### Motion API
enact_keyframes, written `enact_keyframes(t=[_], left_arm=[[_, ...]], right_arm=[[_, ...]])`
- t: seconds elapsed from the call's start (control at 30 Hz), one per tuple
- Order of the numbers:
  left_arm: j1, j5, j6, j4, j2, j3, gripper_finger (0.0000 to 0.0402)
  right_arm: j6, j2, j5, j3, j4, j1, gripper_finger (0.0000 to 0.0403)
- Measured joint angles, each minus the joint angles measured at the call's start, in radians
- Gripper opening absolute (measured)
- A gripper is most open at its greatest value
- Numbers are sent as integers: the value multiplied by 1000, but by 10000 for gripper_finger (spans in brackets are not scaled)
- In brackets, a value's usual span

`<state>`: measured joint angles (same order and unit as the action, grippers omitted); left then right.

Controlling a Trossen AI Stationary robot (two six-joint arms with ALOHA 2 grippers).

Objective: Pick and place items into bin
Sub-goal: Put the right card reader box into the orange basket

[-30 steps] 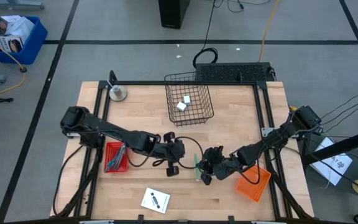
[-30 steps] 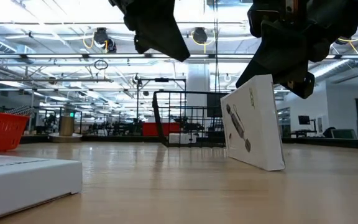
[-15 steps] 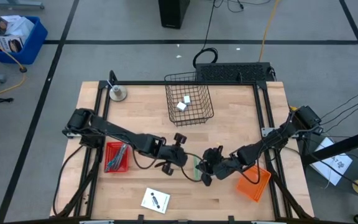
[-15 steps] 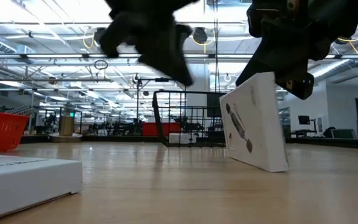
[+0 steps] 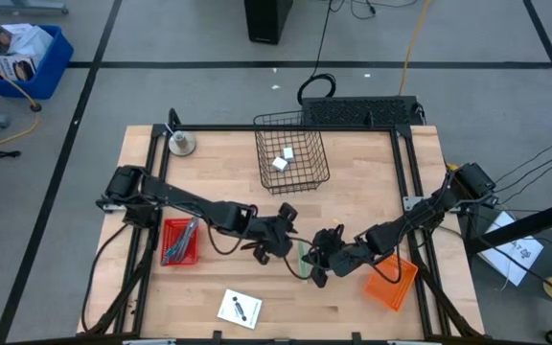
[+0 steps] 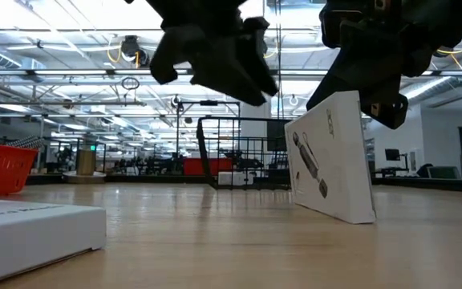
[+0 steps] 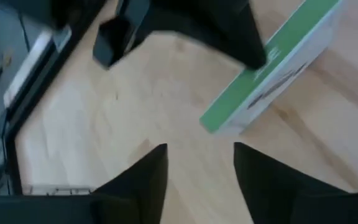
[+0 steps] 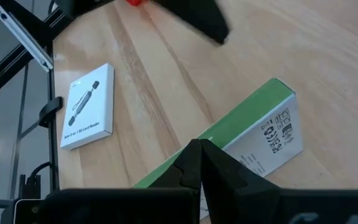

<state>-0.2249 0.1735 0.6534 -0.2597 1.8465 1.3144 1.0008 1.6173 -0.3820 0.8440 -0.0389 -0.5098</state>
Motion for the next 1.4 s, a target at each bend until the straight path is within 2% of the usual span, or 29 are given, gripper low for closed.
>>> enact_keyframes(t=[0.17, 0.33, 0.57, 0.7, 0.9, 1.17, 1.4], left_arm=[[10, -13, -18, 80, 0, 0, 219], [23, -116, 32, 82, 15, 1, 212], [17, -113, 126, 55, 78, 2, 191], [0, -29, 244, 35, 103, 0, 187], [-7, 22, 322, 66, 95, 1, 186], [4, -16, 396, 74, 91, 3, 186], [-6, -72, 419, -31, 107, 59, 186]], right_arm=[[0, 0, -1, -1, -10, -2, 0], [-9, 0, 13, -1, -18, -2, 0], [-10, 0, 24, 0, -25, -2, 0], [-8, 0, 26, 0, -34, -2, 0], [6, 1, 48, 0, -41, -1, 0], [14, 0, 51, 0, -42, 6, 0], [16, 0, 50, 0, -45, 6, 0]])
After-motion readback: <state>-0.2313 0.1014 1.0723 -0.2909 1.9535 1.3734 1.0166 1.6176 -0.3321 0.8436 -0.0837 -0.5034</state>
